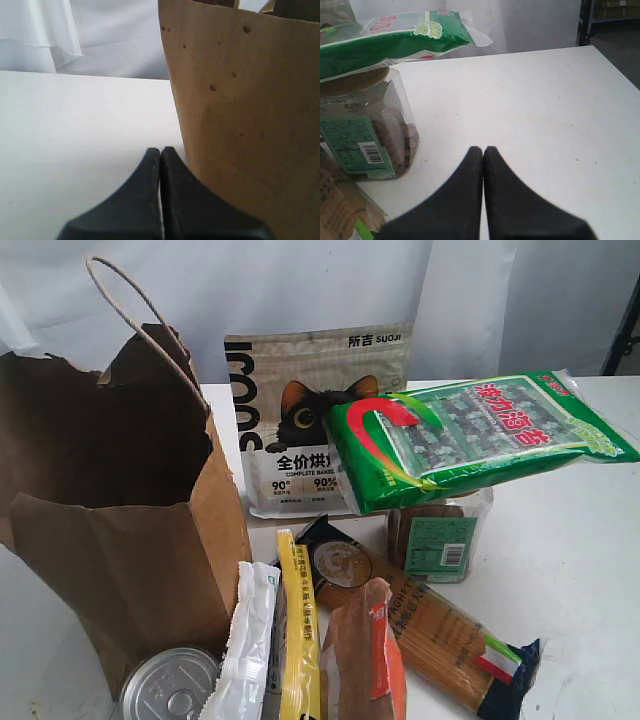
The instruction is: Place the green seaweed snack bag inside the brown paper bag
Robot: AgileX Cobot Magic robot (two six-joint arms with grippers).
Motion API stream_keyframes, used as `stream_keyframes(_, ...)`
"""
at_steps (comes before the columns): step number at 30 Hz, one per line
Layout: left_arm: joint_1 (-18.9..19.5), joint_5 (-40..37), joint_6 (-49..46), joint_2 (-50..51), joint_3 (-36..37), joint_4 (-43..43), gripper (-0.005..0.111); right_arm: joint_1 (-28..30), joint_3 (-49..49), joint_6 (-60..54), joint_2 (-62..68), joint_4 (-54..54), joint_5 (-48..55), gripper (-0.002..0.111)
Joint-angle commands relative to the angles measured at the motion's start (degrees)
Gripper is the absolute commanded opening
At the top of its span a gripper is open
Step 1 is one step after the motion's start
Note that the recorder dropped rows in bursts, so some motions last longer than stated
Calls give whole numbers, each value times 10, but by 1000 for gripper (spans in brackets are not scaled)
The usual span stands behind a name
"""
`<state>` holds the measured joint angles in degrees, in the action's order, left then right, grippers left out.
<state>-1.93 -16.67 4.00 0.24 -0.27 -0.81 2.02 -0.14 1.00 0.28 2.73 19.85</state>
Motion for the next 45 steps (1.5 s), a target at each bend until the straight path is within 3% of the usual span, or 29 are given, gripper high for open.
stream_keyframes(1, -3, 5, 1, -2, 3, 0, 1, 3, 1, 2, -3, 0, -41, 0)
stream_keyframes(8, -3, 5, 1, -2, 3, 0, 1, 3, 1, 10, -3, 27, -283, 0)
stream_keyframes(20, -3, 5, 1, -2, 3, 0, 1, 3, 1, 9, -3, 26, -430, 0)
stream_keyframes(23, -3, 5, 1, -2, 3, 0, 1, 3, -7, 7, -3, 26, -369, 0)
stream_keyframes(27, -3, 5, 1, -2, 3, 0, 1, 3, -106, -24, -3, 26, -160, 0)
stream_keyframes(35, -3, 5, 1, -2, 3, 0, 1, 3, -261, -36, 139, 27, 92, 0)
stream_keyframes(38, -3, 5, 1, -2, 3, 0, 1, 3, -297, -35, 191, 74, 129, 0)
stream_keyframes(45, -3, 5, 1, -2, 3, 0, 1, 3, -324, -7, 201, 137, 98, 0)
